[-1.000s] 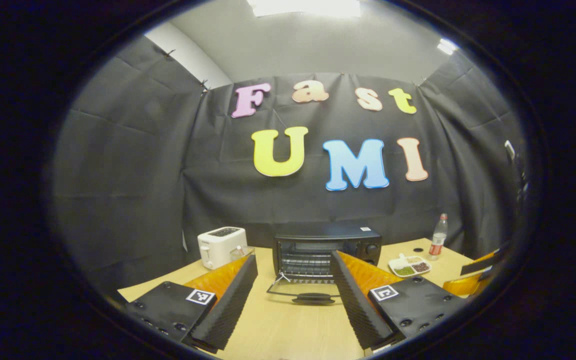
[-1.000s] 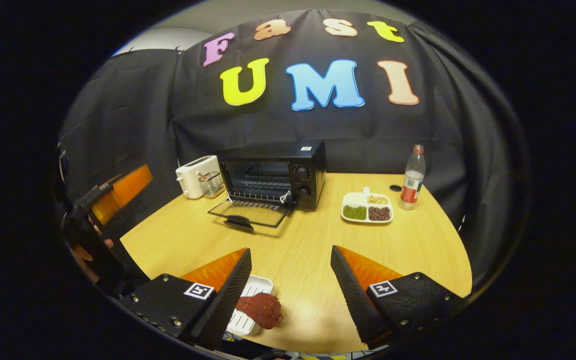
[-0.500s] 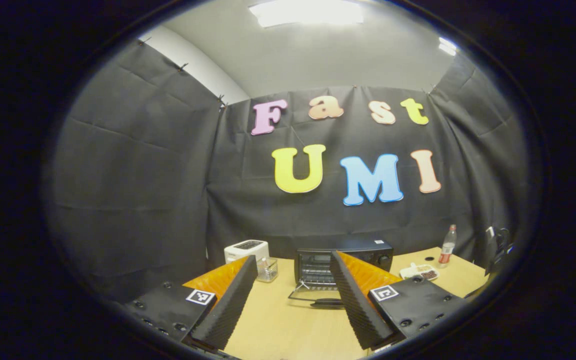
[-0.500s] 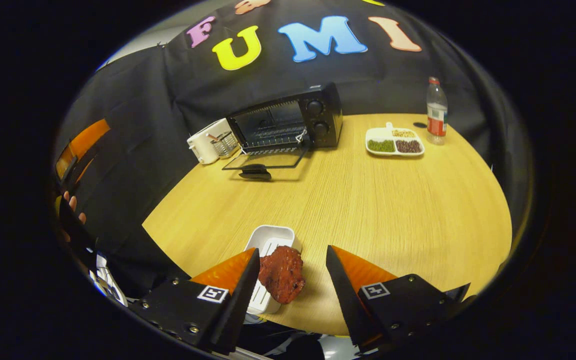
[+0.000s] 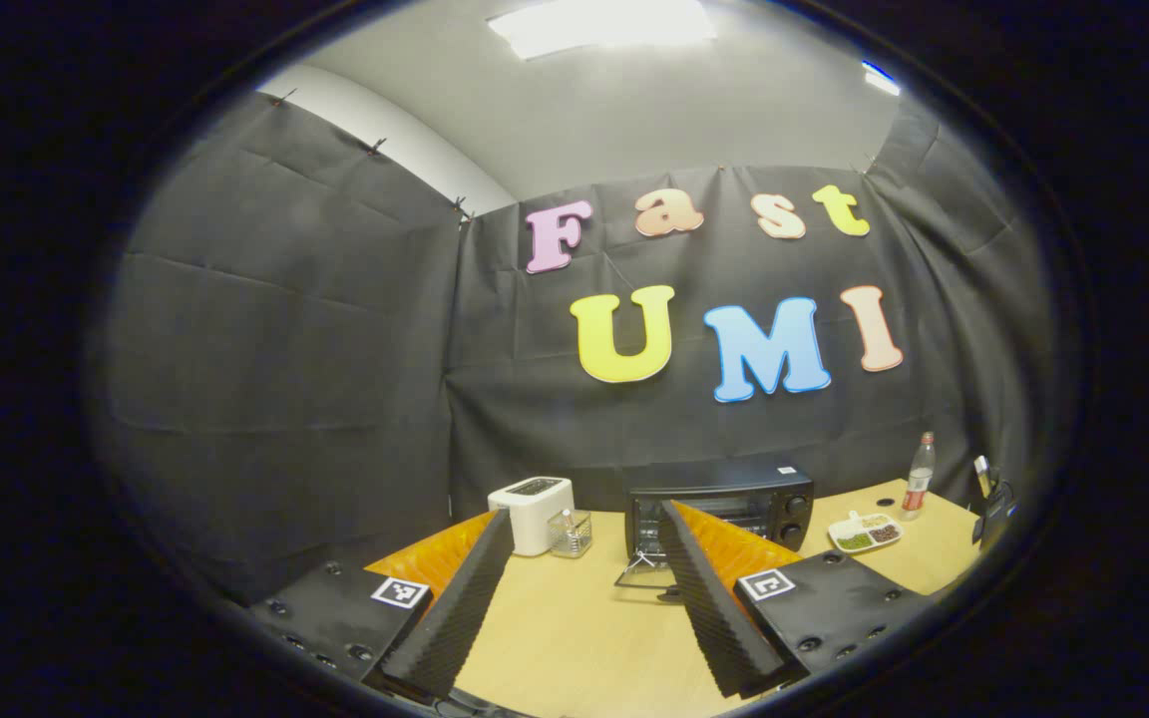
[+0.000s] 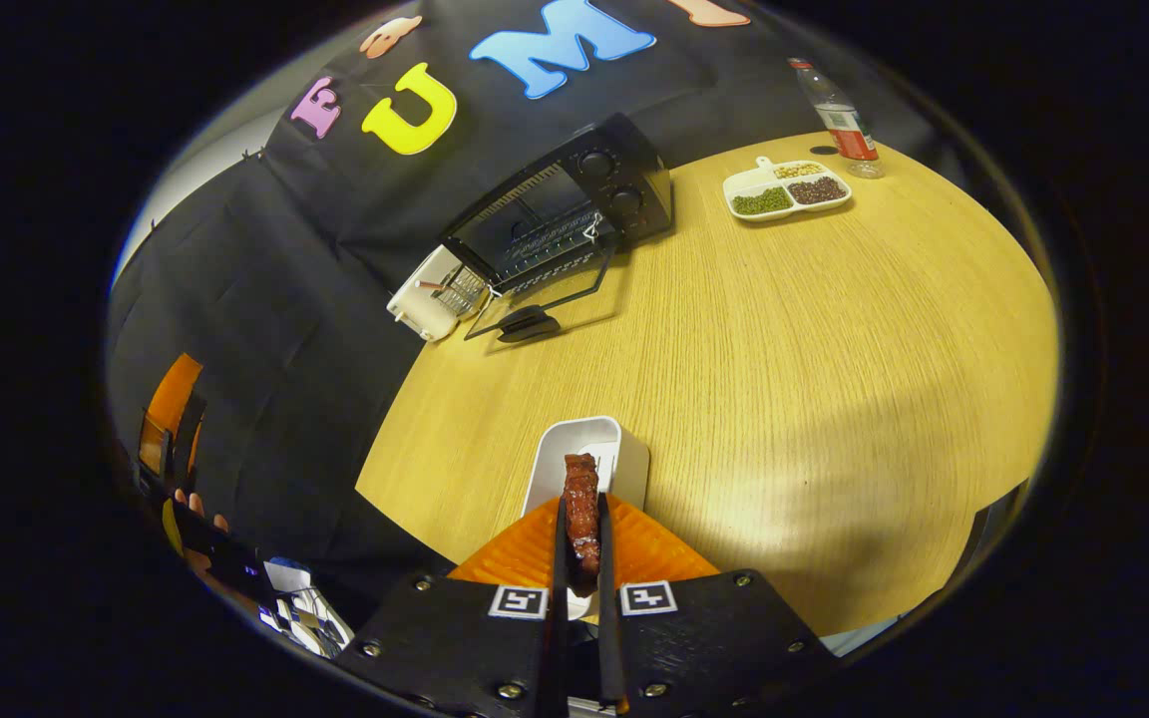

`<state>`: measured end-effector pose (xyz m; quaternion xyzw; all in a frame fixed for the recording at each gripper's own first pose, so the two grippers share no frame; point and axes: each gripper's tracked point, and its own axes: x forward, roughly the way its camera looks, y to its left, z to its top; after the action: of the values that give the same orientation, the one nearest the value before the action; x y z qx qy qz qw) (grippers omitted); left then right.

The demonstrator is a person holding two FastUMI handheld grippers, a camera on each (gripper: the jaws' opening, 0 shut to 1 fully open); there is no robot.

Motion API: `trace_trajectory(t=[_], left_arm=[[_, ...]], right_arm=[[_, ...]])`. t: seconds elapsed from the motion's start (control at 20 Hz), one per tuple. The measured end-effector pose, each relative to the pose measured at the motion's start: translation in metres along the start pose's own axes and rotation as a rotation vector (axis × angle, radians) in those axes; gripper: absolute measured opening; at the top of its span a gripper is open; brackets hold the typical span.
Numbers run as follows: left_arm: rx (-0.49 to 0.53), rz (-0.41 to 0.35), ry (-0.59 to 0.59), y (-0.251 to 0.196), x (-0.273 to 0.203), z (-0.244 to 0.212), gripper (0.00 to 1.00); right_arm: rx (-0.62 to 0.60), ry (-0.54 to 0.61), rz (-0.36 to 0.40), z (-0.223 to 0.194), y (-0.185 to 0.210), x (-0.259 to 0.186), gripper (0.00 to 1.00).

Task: Open the electric oven with the left hand, put the food in, and close the electric oven.

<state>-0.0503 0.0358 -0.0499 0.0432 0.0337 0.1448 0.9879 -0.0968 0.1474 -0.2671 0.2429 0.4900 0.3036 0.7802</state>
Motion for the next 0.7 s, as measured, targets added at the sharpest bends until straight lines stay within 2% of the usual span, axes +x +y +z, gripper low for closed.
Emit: trace_trajectory(t=[0.2,0.25,0.45,0.65,0.7], left_arm=[[-0.012,0.012,-0.016,0.002,0.007,0.004,1.00],[-0.013,0.016,-0.018,0.005,0.011,0.002,0.97],[-0.044,0.008,-0.017,0.007,0.030,-0.002,1.00],[-0.057,0.002,-0.020,0.016,0.059,-0.007,1.00],[-0.063,0.000,-0.020,0.019,0.067,-0.008,0.97]], right_arm=[[-0.078,-0.027,0.011,0.020,0.012,-0.012,0.12],[-0.084,-0.037,0.024,0.028,0.019,-0.014,0.12],[-0.112,-0.088,0.075,0.064,0.046,-0.016,0.12],[-0.118,-0.155,0.099,0.105,0.073,-0.001,0.12],[-0.119,-0.168,0.104,0.116,0.080,0.005,0.12]])
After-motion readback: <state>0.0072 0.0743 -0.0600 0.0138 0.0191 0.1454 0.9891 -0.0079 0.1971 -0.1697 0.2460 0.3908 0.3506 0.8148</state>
